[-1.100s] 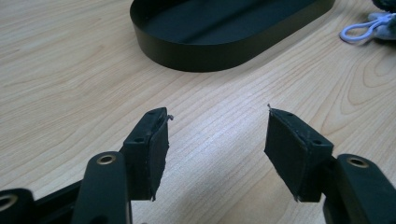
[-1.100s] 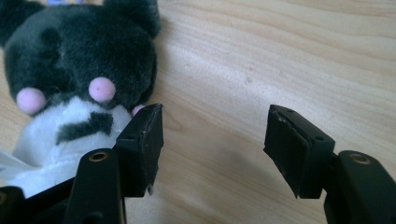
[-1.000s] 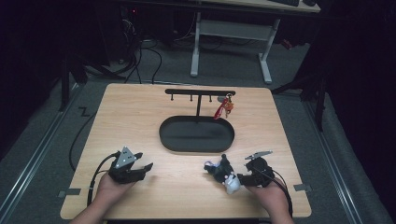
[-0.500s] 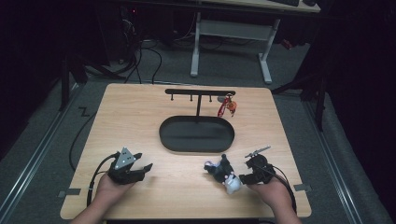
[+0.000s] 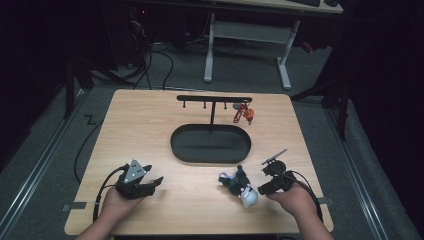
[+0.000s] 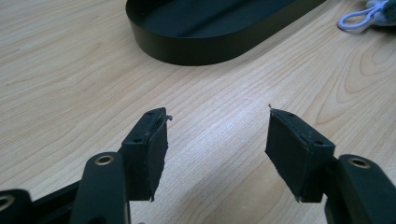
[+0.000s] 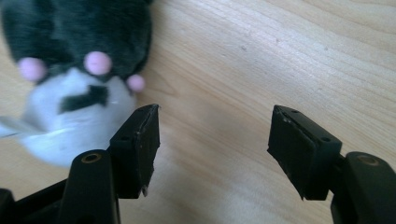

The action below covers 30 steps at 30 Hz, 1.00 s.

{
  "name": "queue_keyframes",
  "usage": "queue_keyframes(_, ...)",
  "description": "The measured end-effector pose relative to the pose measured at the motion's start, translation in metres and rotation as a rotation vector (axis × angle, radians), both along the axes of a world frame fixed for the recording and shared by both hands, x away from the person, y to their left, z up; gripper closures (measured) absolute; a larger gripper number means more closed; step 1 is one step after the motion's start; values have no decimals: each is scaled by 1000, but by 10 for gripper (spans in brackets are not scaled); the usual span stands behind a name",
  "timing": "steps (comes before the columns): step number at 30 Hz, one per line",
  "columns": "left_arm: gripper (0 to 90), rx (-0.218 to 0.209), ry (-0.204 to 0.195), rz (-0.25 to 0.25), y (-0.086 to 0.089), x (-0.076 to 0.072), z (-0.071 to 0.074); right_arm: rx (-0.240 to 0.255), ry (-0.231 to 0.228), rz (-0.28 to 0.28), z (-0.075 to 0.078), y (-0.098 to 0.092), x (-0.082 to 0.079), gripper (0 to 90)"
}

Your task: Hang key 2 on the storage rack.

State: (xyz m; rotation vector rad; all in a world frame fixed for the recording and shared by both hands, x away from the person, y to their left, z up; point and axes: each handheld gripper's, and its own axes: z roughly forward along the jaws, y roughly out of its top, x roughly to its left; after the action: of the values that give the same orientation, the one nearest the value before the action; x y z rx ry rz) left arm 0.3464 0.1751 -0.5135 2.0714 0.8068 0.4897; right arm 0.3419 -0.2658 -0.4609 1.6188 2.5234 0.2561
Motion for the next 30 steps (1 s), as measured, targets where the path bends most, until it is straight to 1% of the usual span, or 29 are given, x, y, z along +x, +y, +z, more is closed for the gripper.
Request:
queue_keyframes(3, 387, 4, -3, -1, 1, -1, 1, -8, 13, 15, 10, 6, -1, 309)
queue_keyframes(5, 388, -3, -3, 2, 1, 0, 1, -2, 12, 19, 18, 10, -2, 288)
queue_keyframes(8, 385, 2, 0, -4, 0, 0, 0, 8, 3, 34, 29, 16, -3, 268)
queue_keyframes(11, 385, 5, 0, -10, -1, 0, 0, 6, 20, 55, 35, 25, -5, 241)
queue_keyframes(13, 384, 8, 0, -16, -1, 0, 0, 10, 19, 76, 37, 32, -6, 235)
queue_keyframes(14, 383, 10, -1, -18, -2, 0, 0, 13, 17, 87, 36, 36, -6, 234)
queue_keyframes(15, 383, 11, -2, -20, -2, 0, 0, 8, 22, 74, 36, 39, -7, 232)
queue_keyframes(16, 384, 9, -1, -20, -3, 0, 0, -5, 19, 102, 34, 42, -6, 230)
queue_keyframes(19, 383, 13, -1, -25, -5, 0, -1, -11, 50, 118, 27, 50, -5, 223)
queue_keyframes(21, 382, 17, -1, -29, -5, 0, -1, -9, 58, 131, 22, 54, -5, 221)
queue_keyframes(23, 380, 18, 1, -30, -5, 0, -1, -6, 69, 121, 17, 57, -6, 216)
queue_keyframes(26, 380, 18, 3, -30, -4, 0, -1, -2, 74, 141, 10, 58, -4, 215)
queue_keyframes(27, 380, 19, 3, -30, -4, 0, -1, -1, 82, 135, 8, 59, -4, 217)
queue_keyframes(29, 380, 18, 2, -29, -4, 0, -1, -6, 82, 145, 2, 60, -4, 220)
queue_keyframes(30, 380, 19, 3, -30, -4, 0, -1, -10, 90, 130, 0, 61, -5, 221)
